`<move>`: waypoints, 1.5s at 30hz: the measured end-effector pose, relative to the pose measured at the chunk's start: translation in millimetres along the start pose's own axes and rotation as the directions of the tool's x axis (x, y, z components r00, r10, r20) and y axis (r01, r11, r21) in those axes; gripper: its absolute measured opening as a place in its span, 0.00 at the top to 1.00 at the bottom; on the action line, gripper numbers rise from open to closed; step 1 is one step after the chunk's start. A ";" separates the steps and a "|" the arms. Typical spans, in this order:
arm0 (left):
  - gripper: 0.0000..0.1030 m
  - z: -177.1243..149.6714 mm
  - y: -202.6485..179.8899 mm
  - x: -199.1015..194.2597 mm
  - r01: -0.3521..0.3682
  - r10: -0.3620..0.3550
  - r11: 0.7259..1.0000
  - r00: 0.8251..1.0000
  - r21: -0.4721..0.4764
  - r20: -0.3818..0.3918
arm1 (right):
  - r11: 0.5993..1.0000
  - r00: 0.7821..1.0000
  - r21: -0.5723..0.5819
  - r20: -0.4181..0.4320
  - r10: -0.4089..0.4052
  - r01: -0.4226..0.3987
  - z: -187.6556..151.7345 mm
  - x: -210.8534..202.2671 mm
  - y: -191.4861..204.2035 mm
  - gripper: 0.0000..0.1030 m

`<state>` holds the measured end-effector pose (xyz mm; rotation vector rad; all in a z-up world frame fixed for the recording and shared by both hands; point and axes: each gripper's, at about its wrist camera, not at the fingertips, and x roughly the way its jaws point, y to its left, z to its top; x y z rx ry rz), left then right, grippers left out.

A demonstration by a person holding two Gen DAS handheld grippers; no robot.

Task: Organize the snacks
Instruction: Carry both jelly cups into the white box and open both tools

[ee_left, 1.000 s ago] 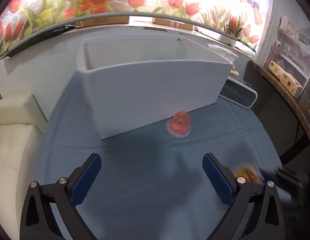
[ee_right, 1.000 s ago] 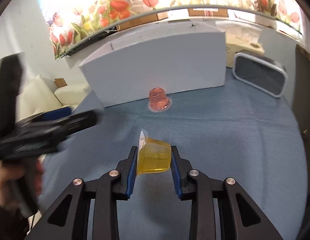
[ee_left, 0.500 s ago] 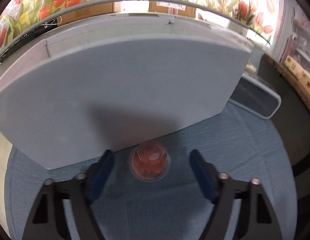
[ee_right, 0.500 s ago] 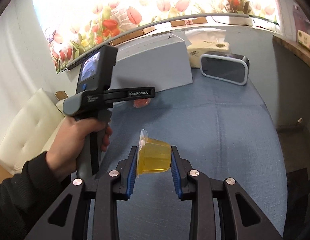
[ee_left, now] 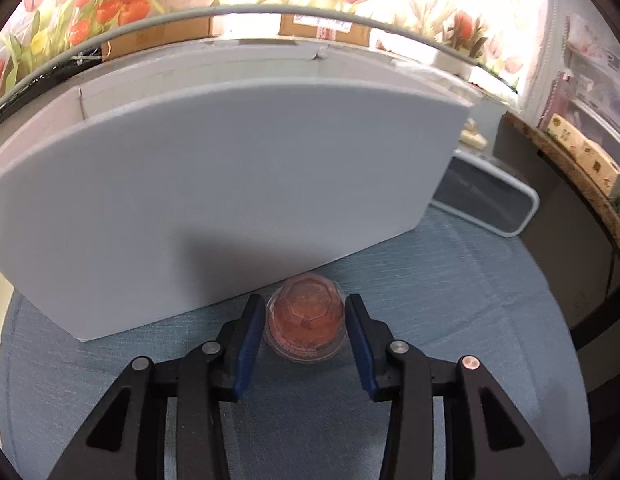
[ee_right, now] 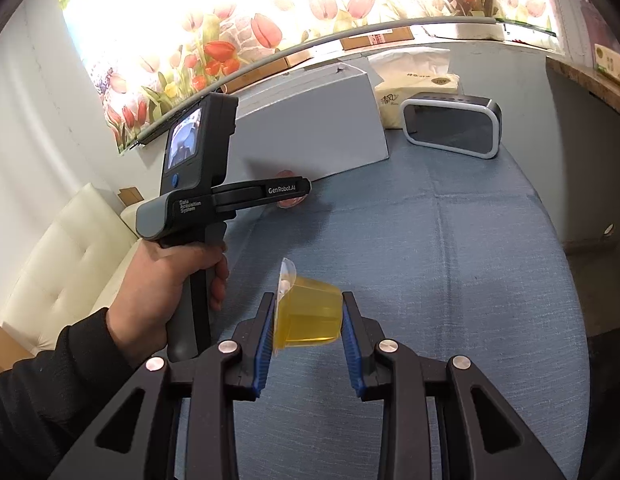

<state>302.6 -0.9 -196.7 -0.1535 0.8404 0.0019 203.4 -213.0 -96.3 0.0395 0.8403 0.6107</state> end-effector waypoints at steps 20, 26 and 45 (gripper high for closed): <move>0.56 33.1 69.3 -163.1 0.135 -0.129 0.991 0.971 -0.017 0.202 | 0.990 0.998 -0.139 0.048 0.035 -0.028 97.8 29.6 36.3 0.67; 0.56 72.1 99.9 -157.2 0.130 -0.110 0.988 0.969 -0.078 0.221 | 0.988 0.993 -0.131 0.072 0.093 -0.083 178.5 62.0 47.3 0.67; 0.00 132.9 126.3 -81.9 0.001 0.007 0.995 0.996 -0.099 0.087 | 0.988 0.998 -0.145 -0.026 -0.051 0.047 261.9 159.1 41.3 0.00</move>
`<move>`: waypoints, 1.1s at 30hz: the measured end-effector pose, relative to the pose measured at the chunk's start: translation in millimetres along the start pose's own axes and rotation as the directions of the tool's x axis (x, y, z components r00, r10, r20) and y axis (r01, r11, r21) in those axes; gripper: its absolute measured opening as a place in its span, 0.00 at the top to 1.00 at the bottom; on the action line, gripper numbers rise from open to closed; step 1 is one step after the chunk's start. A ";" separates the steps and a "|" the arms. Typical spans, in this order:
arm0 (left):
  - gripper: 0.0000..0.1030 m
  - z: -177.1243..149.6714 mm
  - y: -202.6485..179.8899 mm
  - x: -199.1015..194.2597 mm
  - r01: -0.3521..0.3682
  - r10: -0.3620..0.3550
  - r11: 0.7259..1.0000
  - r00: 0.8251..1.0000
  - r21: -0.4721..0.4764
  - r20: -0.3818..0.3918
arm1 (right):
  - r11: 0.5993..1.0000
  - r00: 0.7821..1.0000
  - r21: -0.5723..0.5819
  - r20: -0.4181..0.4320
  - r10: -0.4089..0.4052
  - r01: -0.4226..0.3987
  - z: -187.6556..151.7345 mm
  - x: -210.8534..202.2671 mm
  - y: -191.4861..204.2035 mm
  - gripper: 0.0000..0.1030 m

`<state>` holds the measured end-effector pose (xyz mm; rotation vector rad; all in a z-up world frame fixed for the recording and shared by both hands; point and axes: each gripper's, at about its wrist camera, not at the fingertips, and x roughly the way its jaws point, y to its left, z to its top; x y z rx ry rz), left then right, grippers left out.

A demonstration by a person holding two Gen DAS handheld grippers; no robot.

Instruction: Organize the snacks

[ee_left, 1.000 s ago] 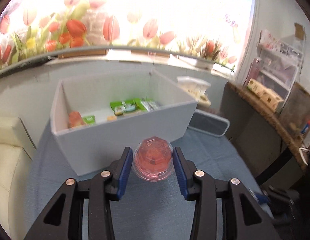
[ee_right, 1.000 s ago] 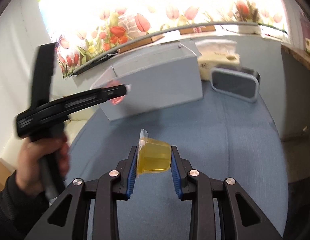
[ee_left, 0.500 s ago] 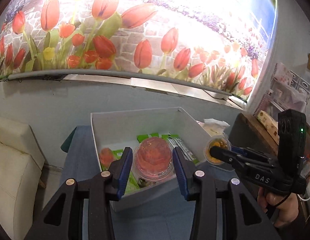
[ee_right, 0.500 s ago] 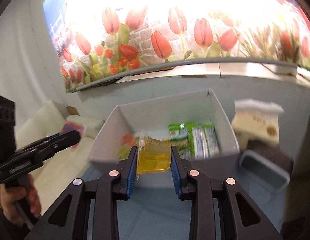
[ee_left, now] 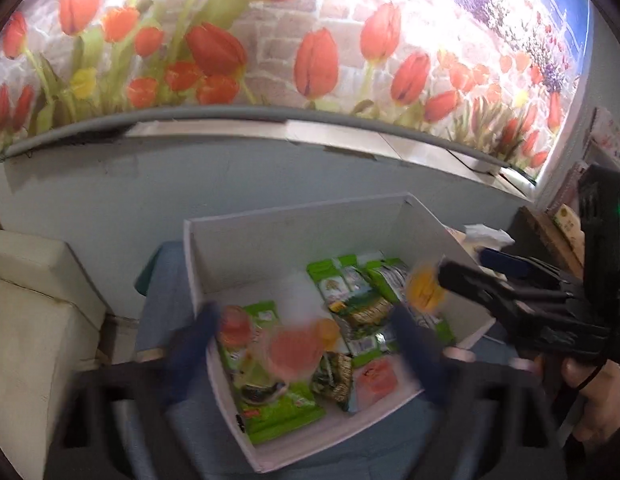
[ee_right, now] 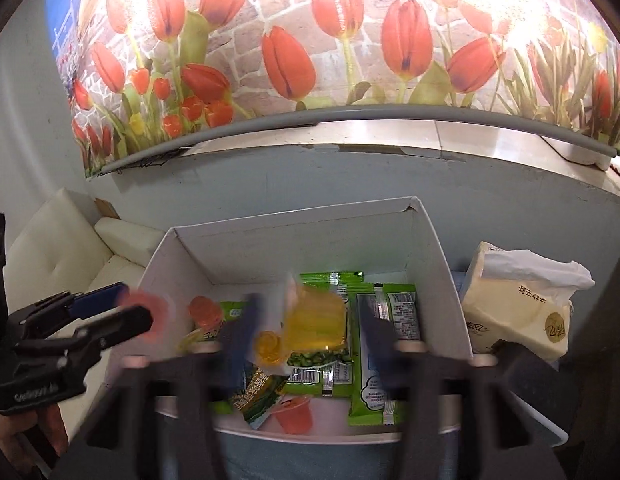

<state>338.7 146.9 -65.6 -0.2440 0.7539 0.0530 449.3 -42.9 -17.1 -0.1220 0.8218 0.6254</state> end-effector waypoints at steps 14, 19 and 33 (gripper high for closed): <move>0.00 -4.1 3.6 -38.0 0.016 -0.014 0.999 0.998 -0.033 0.054 | 0.998 0.997 0.054 0.070 -0.044 0.040 -11.0 -28.4 -15.5 0.00; 0.00 -6.7 -13.7 -71.3 -0.047 0.042 0.998 0.992 0.045 0.115 | 0.996 0.989 -0.008 0.124 -0.083 0.084 -13.5 -56.0 1.0 0.00; 0.00 -88.3 -36.3 -148.8 -0.121 0.112 0.990 0.986 0.068 0.122 | 0.988 0.966 -0.047 0.221 -0.133 0.147 -127.0 -185.6 46.8 0.00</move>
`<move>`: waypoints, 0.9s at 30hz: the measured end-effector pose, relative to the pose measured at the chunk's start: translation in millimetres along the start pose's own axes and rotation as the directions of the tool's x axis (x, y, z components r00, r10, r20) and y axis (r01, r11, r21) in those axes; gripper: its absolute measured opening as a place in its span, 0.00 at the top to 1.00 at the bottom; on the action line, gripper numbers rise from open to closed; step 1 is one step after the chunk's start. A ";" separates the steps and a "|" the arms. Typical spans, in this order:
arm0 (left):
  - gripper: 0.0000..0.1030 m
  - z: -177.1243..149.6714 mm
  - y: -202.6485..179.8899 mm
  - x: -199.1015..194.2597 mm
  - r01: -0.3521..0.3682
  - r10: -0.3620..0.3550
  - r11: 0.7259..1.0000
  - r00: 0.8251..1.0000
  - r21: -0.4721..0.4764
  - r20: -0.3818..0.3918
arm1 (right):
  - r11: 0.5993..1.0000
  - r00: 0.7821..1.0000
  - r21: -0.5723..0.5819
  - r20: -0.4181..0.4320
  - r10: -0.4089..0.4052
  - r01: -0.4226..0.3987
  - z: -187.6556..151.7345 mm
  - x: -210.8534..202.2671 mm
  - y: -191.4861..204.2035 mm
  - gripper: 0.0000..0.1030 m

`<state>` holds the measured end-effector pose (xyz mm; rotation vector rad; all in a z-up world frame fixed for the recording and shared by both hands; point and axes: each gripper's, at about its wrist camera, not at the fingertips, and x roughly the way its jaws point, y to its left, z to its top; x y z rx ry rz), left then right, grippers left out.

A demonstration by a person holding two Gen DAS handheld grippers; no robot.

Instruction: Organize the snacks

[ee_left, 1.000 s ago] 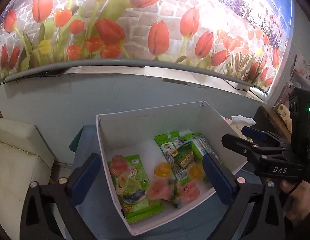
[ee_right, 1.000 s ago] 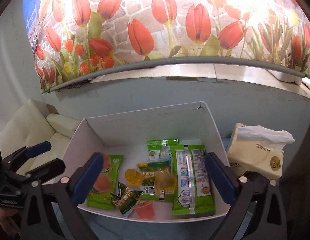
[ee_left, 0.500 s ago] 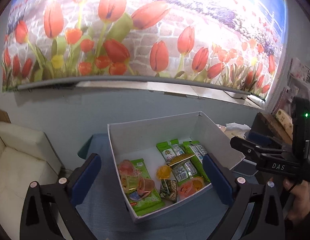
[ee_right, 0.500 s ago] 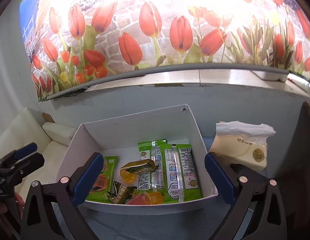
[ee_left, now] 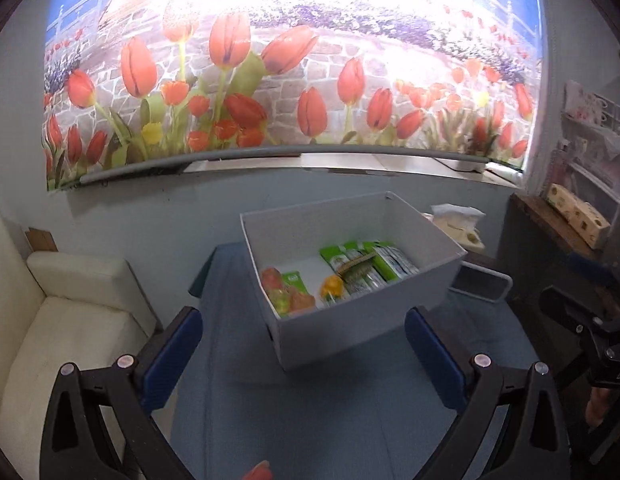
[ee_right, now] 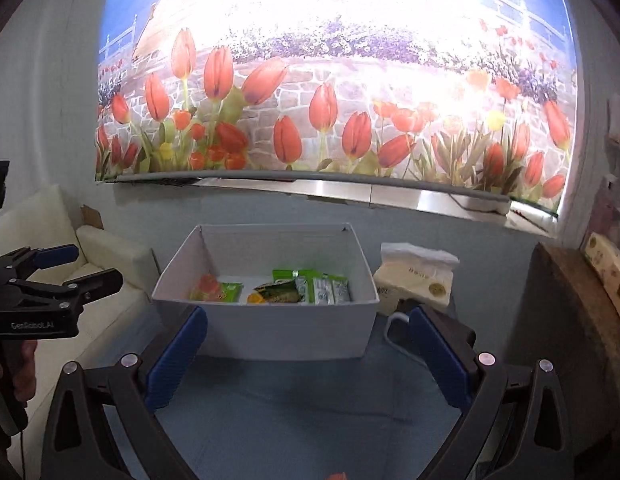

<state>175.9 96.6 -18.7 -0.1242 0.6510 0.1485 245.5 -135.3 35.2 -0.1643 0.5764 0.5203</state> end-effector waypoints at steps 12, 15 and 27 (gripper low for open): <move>0.00 -74.8 -27.8 -91.9 0.032 -0.033 0.999 0.999 -0.012 -0.036 | 0.990 0.991 -0.061 0.035 -0.126 0.128 -64.1 -99.7 6.5 0.00; 0.00 -80.9 -30.4 -109.6 0.057 -0.057 0.998 0.998 -0.019 -0.033 | 0.991 0.994 -0.069 0.008 -0.112 0.112 -73.2 -116.3 15.3 0.00; 0.00 -85.7 -25.2 -148.6 0.045 -0.045 0.999 0.999 -0.018 -0.004 | 0.998 0.998 -0.038 0.050 -0.040 0.042 -82.5 -144.6 47.4 0.00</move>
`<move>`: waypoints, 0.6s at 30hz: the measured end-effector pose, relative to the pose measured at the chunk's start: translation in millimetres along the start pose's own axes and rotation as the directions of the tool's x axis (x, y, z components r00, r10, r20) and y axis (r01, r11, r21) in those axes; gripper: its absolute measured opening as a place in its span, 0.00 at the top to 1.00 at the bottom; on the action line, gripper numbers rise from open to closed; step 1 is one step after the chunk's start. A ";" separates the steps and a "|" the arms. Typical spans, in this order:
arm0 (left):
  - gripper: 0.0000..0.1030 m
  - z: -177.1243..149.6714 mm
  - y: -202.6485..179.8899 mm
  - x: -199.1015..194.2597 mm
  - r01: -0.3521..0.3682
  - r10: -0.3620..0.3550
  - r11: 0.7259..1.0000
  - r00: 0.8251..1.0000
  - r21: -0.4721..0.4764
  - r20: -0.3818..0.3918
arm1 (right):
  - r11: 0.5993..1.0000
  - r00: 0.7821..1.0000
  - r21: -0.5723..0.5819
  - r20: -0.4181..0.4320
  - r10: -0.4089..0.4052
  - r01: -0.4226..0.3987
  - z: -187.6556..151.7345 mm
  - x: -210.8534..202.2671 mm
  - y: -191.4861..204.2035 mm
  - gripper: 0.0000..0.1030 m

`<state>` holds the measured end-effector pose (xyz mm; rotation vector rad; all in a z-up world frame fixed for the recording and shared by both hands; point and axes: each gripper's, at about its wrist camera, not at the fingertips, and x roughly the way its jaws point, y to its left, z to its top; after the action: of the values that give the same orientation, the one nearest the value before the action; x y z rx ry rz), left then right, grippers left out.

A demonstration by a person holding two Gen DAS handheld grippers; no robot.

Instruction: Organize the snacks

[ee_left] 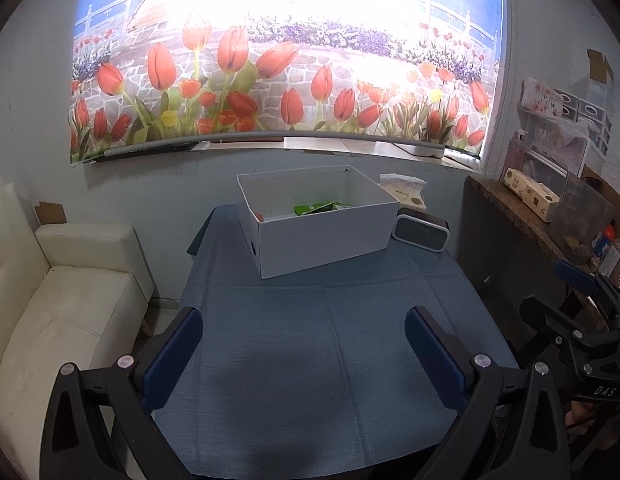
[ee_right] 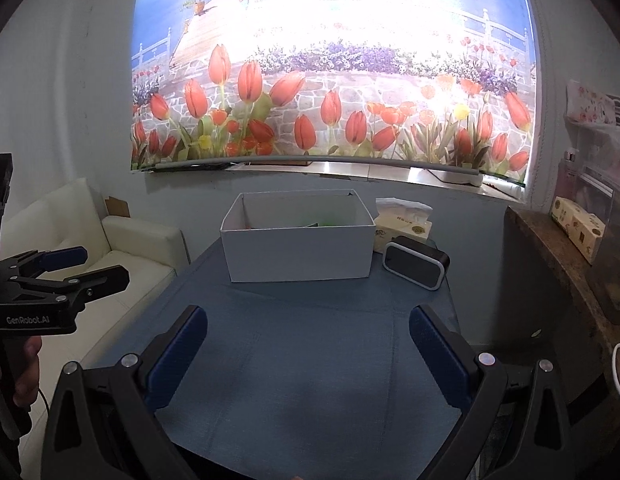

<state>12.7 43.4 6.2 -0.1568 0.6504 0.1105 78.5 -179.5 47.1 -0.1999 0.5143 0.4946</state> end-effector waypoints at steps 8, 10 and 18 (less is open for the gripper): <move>0.00 1.6 0.5 -1.4 0.025 -0.025 1.000 1.000 -0.011 -0.006 | 1.000 1.000 0.007 -0.002 0.007 -0.007 3.3 -3.0 1.9 0.00; 0.00 1.8 -0.9 -1.1 0.026 -0.026 1.000 1.000 -0.009 -0.008 | 1.000 1.000 0.010 -0.011 0.009 -0.009 3.0 -1.7 1.0 0.00; 0.00 2.6 -4.7 -3.6 0.023 -0.023 1.000 1.000 -0.006 0.002 | 0.999 1.000 0.040 -0.030 -0.002 0.003 2.6 -1.5 -5.2 0.00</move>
<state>12.1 39.1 11.0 -0.1703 0.6461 0.0901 81.1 -183.8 50.4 -0.1699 0.5525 0.4795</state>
